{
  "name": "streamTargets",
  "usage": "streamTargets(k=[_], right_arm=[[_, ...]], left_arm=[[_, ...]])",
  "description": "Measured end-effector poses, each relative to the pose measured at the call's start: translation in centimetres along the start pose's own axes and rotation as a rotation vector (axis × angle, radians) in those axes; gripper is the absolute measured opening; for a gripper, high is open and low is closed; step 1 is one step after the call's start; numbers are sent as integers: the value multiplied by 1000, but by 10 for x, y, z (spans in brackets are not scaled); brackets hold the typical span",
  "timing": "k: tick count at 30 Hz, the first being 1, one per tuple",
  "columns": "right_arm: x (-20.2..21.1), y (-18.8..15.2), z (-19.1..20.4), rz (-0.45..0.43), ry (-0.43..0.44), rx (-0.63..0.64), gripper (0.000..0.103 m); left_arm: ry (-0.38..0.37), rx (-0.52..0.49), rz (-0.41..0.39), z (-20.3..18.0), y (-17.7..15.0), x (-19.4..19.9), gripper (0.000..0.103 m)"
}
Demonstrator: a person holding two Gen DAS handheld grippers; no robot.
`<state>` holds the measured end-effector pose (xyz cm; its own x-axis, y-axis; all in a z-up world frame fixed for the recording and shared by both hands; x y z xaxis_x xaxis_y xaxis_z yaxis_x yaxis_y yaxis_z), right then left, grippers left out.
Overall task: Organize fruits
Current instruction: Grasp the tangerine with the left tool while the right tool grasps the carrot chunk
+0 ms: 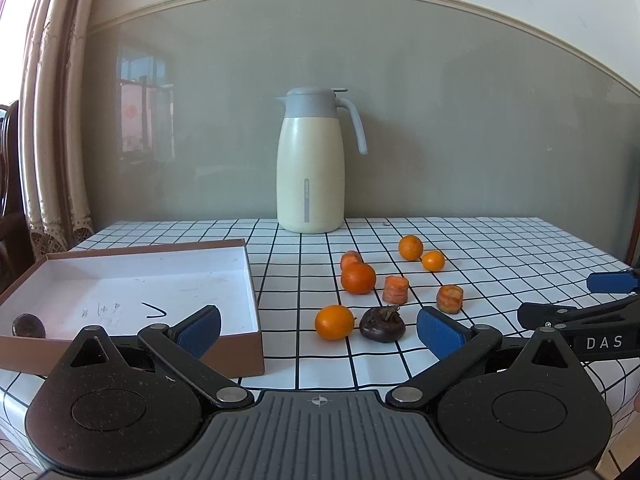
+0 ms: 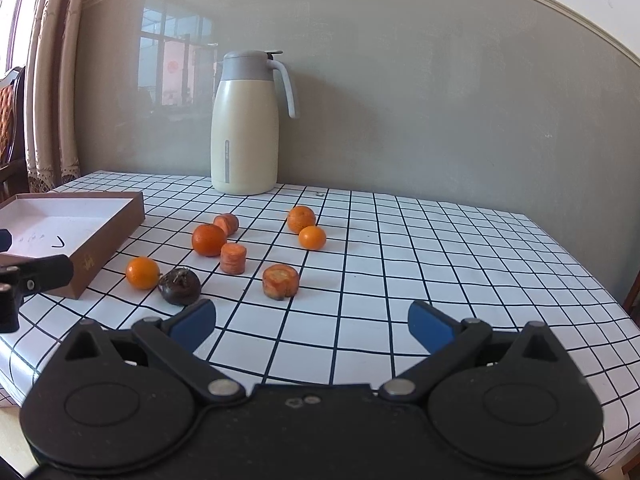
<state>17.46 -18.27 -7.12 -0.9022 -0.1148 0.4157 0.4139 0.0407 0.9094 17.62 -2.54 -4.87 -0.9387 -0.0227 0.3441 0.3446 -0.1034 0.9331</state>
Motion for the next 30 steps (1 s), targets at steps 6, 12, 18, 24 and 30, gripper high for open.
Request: streamTargets(k=[6,12,18,24,30], right_arm=[[0,0,0,0,-1,-4,97],[0,0,0,0,1,-4,97],[0,-1,2,3,3,-1,97],[-3,-2,3,11,6,3,97],[-4,-1,0,15,6,-18,97]], left_arm=[[4,1,4,0,0,-1,103],[5,-11,5,-3,-1,0,103],[-1,-11,14,-5,-1,-3,103],[-6,-12,28,-9,-3,-9,103],[0,11,39,-7,-5,-14,103]])
Point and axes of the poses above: each gripper's, at about its wrist camera, not at the fingertips, and x roughly against the way its jaws point, z to its left, y to its top, the point moved 10 cm from there along -x, roughly the way its jaws point, and after that the axes turned 5 degrees about -x, right-handed, at the moved point
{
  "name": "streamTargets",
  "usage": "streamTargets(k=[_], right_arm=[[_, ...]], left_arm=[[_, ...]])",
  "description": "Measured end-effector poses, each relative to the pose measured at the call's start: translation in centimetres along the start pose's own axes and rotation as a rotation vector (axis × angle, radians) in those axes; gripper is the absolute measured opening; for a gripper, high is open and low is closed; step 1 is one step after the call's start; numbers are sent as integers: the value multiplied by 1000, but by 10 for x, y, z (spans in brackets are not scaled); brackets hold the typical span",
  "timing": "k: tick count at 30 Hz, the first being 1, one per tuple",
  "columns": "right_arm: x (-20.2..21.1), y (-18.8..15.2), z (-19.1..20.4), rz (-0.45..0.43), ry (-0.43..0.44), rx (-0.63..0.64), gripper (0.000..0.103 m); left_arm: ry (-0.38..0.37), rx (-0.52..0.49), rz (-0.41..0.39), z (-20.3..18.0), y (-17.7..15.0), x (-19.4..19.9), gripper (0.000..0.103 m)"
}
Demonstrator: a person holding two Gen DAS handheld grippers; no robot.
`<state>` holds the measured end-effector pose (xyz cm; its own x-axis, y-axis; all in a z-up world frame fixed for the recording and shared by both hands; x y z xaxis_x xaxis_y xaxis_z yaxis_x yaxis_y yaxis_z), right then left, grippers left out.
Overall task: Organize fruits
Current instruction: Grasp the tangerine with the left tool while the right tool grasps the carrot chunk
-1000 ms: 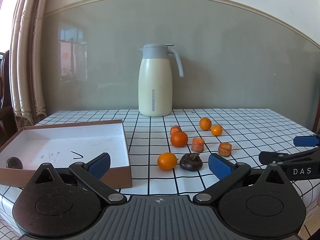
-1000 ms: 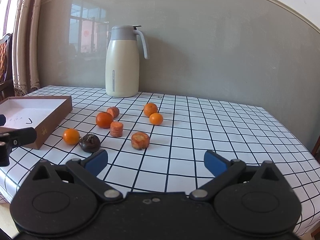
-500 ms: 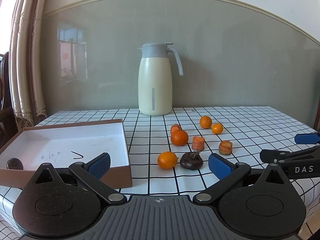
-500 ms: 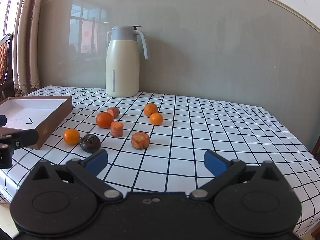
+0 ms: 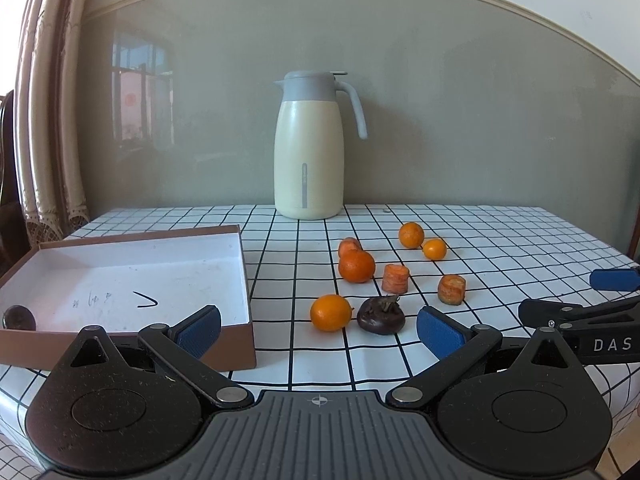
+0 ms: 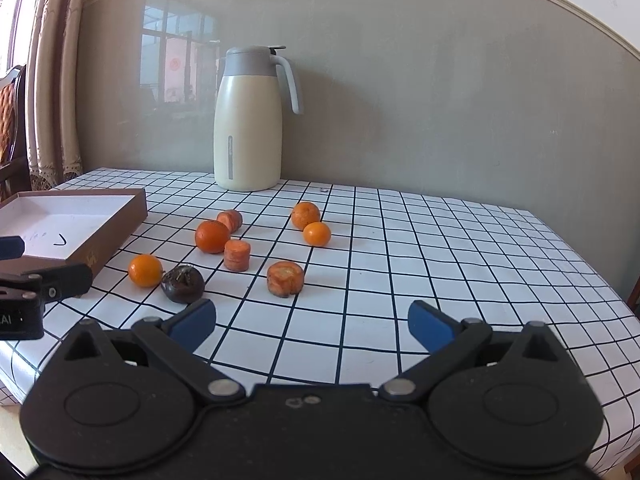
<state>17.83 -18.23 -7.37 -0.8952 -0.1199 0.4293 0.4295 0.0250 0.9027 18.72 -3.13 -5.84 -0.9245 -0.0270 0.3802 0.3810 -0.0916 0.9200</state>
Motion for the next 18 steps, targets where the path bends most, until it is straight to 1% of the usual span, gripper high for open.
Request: streamTargets(k=[3,6,9,10,14,15,16,17,18], right_arm=[[-2,1,-2,4,14,-23,97],[-6,1,-2,5,26,-29,95],[-15,0,1,23,36,-15,85],[-18,-1,2,30,35,-4,80],[-29,-2,3,44,29,24,75],[-31,-2,3,47,25,26,75],[-34,-2,2,51,25,25,75],[-36,-2,1,54,25,22,75],[-38,-2,1,56,25,22,75]], left_arm=[[-4,-2,2,-1,0,-2,103],[8,-14,0,-3,0,-5,103],[2,-6,3,-4,0,-10,103],[-5,1,3,-4,-1,-12,103],[-11,5,10,-7,-2,-23,102],[-13,0,11,-8,-3,-25,96],[-15,-6,15,-10,-3,-28,85],[-25,-11,21,-12,-4,-31,81],[-32,-13,30,-13,-5,-34,80]])
Point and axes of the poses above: each gripper's, at about its wrist camera, not at the fingertips, and x roughly against the way its jaws point, z to its left, y to its top, the point moved 10 cm from there along -x, roughly the way its jaws point, and after that the axes turned 5 degrees about -x, right-handed, at the moved point
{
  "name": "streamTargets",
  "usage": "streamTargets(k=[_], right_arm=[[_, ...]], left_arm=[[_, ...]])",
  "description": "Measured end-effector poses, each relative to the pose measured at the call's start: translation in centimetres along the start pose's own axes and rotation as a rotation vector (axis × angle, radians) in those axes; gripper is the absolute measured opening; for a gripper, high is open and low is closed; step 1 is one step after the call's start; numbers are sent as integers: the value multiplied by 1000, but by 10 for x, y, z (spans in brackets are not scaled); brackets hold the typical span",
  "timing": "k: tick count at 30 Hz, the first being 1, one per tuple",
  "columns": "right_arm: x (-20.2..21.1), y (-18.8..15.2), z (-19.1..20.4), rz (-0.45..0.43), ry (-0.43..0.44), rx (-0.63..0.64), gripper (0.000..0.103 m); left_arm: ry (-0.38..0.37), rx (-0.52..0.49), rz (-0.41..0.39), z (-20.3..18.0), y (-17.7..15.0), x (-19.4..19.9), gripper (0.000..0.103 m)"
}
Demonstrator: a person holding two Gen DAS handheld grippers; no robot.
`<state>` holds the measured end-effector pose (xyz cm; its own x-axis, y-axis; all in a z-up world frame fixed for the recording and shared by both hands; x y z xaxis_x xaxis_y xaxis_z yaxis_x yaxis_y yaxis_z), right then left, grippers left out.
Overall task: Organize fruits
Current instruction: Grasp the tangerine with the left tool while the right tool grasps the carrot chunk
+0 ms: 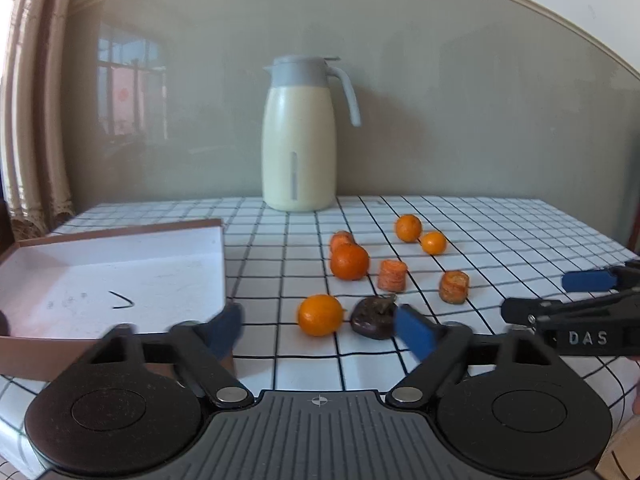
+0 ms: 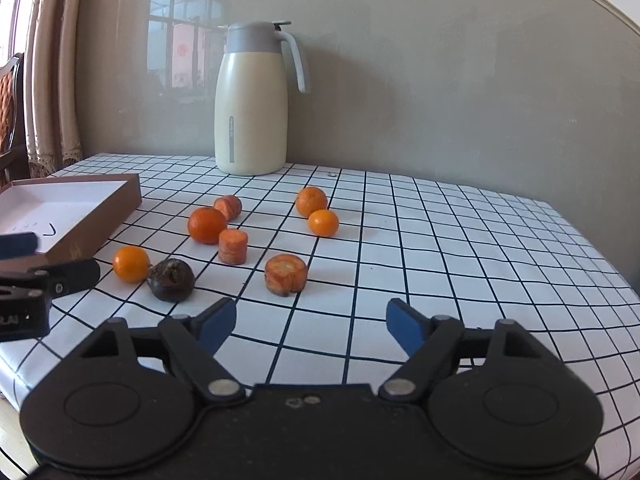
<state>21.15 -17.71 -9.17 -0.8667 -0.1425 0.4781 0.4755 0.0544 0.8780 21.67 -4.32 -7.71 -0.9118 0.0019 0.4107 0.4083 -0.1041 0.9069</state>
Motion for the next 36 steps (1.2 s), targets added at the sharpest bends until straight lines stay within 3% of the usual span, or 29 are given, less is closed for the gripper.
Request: streamTargets(k=[4,7,17,24,36], right_arm=[[-11,0,-1,13,5,13,70],[-20,3,0,16,9,27,67],[-42,10,8,31,41,37,56],[-55,15,16,39,60,36,49],[-71,14,19,72,56,48,40]], left_arm=[[8,-12,13,-3,-1,-12,79],[2,0,39,-5,-3,-24,71],[31,22,88,-4,-9,-51,63],[44,31,119,0,-13,-61,48],[50,38,128,0,-12,-72,47]])
Point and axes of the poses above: each gripper's, at about its wrist camera, not at the fingertips, and x roughly against the way its jaws point, z to its left, y to its top, the point moved 10 cm from there along -x, roughly the way its jaws point, and after that the axes turned 5 degrees about -x, right-handed, at the moved point
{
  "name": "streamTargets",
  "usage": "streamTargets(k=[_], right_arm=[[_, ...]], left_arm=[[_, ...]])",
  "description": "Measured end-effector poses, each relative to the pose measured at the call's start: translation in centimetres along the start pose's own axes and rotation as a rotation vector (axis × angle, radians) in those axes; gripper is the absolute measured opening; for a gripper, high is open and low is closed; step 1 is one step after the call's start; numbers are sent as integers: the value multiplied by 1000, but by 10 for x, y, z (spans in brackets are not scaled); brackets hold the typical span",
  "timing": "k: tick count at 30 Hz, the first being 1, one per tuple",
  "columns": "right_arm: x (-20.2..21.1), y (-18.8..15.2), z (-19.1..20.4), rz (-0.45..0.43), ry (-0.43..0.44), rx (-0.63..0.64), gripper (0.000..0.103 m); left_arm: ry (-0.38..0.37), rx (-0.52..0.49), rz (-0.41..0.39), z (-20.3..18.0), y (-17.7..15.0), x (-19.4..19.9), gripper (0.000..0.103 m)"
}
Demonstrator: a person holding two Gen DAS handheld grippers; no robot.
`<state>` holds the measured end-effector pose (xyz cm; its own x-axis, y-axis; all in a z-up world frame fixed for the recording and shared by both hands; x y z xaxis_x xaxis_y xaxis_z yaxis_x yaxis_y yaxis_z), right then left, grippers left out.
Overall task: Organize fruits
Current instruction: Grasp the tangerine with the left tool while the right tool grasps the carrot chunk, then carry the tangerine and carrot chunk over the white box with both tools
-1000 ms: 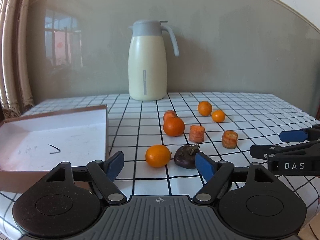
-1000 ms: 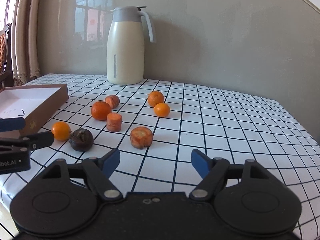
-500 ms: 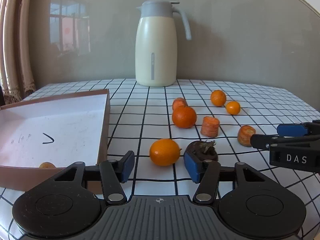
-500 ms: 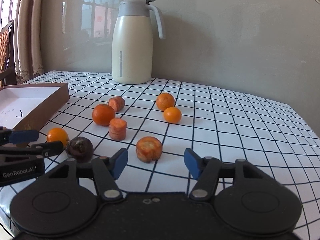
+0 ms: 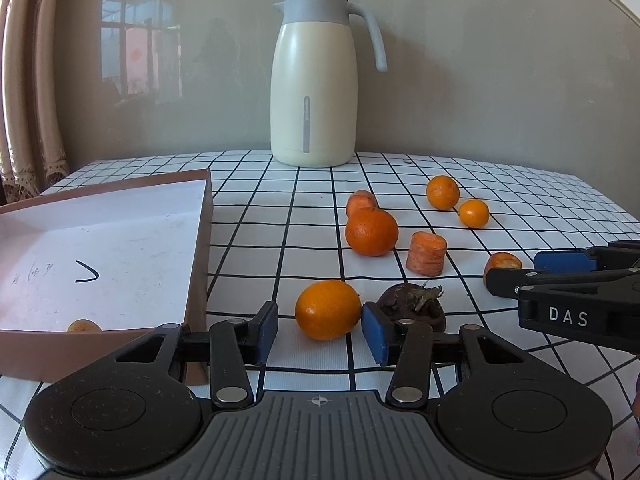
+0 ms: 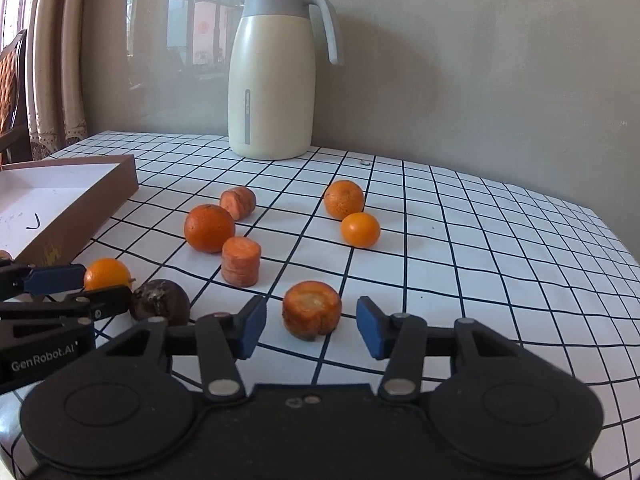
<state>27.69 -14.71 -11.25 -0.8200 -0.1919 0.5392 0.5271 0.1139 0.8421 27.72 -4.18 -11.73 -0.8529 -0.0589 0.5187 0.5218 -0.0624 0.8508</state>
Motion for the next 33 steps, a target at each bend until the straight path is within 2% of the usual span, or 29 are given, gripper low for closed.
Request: streamTargets(k=[3,5,11,16,22,33], right_arm=[[-4,0,1,9,-2,2,39],[-7,0,1,13,-2,5,35],[-13,-3,0,40,-3,3,27],[-13,-3,0,43,-2,4,26],[-1,1,-3,6,-10,-2,26],[34,6,-1,-58,-16,-36,26]], left_arm=[[3,-3,-1,0,0,-1,47],[3,1,-2,0,1,-1,47],[-11,-8,10,-3,0,-4,36],[-14,-11,7,-3,-1,-4,36],[-14,-11,-11,-2,1,2,36],[-30,-56,-80,-4,9,44,36]])
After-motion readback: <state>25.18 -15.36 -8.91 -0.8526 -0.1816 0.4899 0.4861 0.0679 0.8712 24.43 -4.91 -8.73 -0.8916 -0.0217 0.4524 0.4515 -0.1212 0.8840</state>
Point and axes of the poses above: each gripper's, at about its wrist camera, not at the fingertips, and x roughly against the way its jaws point, z to its left, y to its top, the point moved 10 cm from there along -x, roughly the way its jaws point, and after that the axes turned 5 degrees about -x, right-handed, at the moved point
